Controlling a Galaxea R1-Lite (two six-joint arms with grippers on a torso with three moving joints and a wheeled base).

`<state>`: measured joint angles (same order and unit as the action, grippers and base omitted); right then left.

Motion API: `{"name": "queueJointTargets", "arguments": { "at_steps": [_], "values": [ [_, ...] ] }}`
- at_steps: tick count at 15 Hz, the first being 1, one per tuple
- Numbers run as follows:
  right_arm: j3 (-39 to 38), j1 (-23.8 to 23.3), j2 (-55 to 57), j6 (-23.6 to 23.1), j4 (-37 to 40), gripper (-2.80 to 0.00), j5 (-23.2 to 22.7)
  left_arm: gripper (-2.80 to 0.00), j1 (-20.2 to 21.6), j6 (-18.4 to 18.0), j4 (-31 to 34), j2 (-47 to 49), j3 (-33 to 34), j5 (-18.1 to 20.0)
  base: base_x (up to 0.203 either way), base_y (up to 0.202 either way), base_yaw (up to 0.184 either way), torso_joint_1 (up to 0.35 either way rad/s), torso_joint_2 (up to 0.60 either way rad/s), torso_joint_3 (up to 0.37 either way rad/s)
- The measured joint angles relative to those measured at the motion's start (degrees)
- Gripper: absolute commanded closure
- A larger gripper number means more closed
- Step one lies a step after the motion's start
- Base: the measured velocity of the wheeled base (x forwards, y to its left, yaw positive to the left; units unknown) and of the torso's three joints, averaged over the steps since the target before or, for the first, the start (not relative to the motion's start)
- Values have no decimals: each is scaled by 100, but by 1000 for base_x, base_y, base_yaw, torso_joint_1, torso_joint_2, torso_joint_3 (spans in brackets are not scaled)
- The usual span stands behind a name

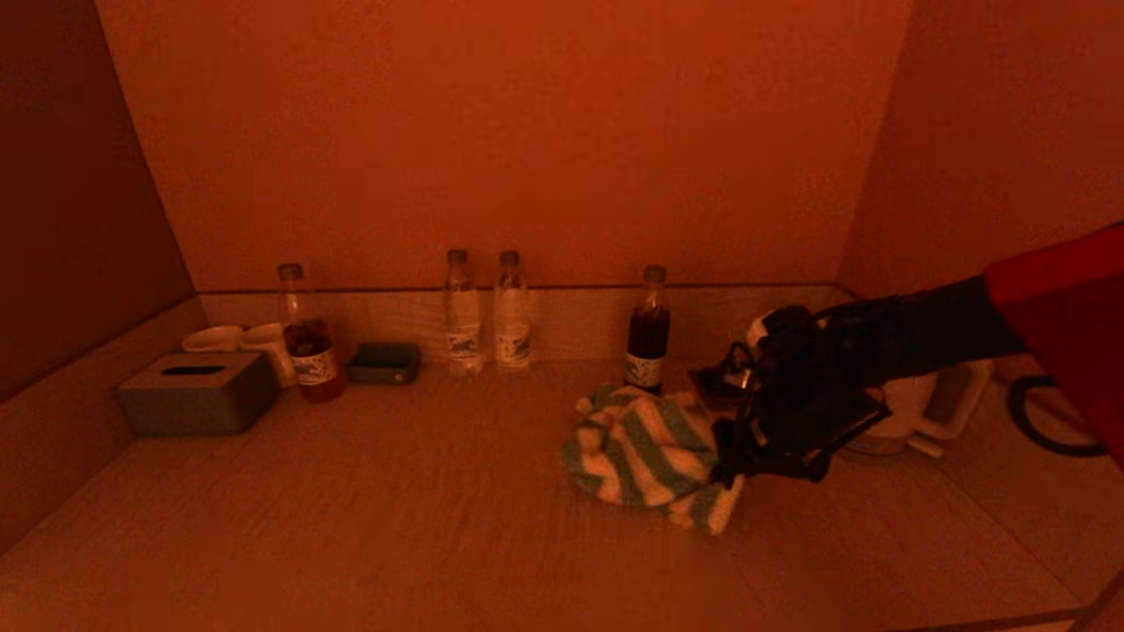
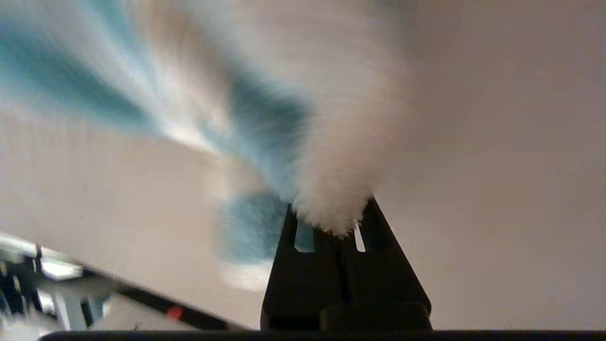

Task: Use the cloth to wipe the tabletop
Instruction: Sweep the stains on the table

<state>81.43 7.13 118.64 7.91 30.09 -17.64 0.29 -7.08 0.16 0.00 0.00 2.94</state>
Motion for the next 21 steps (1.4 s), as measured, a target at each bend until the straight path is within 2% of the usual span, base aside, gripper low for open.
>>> {"name": "queueJointTargets", "arguments": {
  "at_steps": [2,4,12,16,21],
  "values": [
    [95,-382,-52,-6,-99,0,-24,0,1,1,0,0,0,3,0,0,0,0,0,0],
    [126,-532,-136,5,-172,0,-53,0,6,1,2,0,0,1,0,0,0,0,0,0],
    [396,-640,-1127,180,-279,0,-407,0,-2,1,0,0,0,1,0,0,0,0,0,0],
    [418,-571,-512,586,-707,0,-588,0,0,1,2,0,0,1,0,0,0,0,0,0],
    [788,-395,423,1017,-1736,0,-843,0,1,0,1,0,0,4,0,0,0,0,0,0]
  ]
}}
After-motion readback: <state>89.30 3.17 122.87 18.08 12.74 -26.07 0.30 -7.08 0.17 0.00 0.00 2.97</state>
